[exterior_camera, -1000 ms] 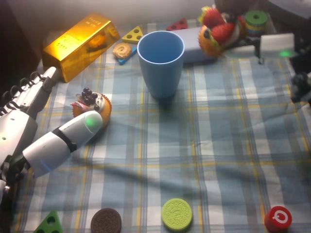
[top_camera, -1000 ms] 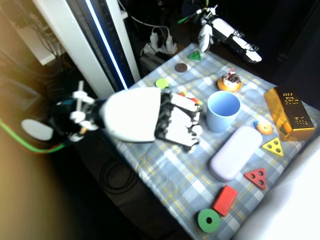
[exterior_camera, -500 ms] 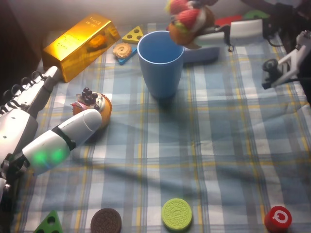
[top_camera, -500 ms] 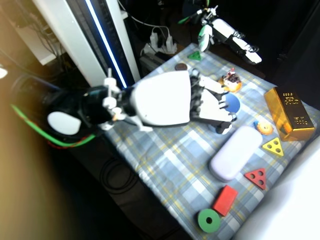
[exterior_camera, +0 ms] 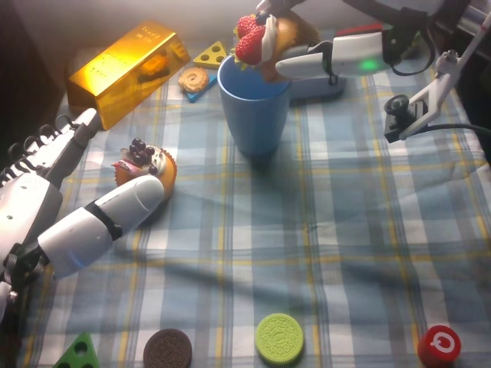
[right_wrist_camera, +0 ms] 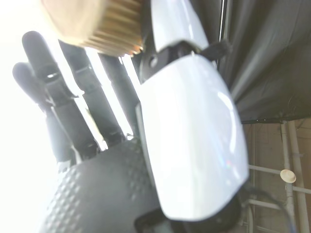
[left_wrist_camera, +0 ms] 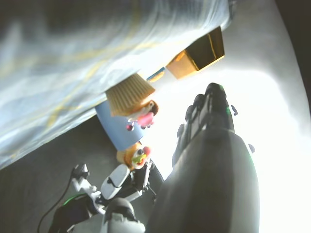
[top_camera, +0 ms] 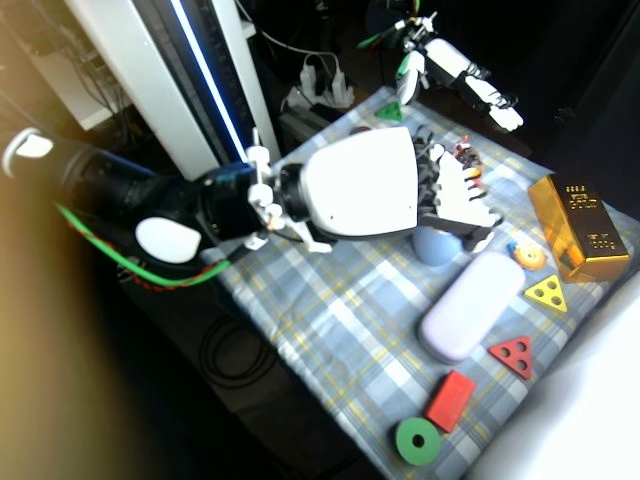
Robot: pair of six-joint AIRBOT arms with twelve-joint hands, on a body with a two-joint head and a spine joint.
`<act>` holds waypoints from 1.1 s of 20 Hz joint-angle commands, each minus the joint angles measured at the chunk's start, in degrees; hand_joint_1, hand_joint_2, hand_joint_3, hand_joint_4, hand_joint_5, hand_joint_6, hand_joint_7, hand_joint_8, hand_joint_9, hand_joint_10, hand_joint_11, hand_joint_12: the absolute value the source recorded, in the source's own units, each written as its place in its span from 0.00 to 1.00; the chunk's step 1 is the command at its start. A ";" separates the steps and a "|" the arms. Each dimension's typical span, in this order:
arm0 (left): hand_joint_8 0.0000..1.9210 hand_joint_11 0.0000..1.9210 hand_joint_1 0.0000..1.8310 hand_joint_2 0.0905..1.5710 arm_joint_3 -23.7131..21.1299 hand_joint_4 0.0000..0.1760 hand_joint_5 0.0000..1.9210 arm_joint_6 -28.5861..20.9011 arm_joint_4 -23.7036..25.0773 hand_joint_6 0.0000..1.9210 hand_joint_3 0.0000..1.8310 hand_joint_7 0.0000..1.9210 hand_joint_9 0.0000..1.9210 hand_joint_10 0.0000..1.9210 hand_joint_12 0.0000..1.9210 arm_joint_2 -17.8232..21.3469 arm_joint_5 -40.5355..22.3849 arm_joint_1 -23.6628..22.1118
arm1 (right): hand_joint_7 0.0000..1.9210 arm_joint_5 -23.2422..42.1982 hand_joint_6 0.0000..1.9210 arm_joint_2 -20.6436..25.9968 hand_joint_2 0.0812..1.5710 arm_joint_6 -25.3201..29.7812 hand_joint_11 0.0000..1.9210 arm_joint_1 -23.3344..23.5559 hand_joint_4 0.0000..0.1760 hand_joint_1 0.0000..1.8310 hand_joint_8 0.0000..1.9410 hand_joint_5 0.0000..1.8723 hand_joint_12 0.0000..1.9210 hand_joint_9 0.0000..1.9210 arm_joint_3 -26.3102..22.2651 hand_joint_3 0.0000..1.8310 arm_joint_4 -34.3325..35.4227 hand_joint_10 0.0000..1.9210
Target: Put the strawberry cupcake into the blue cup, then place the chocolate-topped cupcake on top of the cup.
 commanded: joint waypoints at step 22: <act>0.00 0.00 0.06 0.49 0.11 0.52 0.05 -0.20 3.01 0.00 0.00 0.05 0.03 0.00 0.00 0.76 -6.84 -0.53 | 0.40 6.37 0.00 -3.56 0.75 0.32 0.14 2.06 0.00 0.31 0.01 0.43 0.75 0.41 2.23 0.00 1.89 0.02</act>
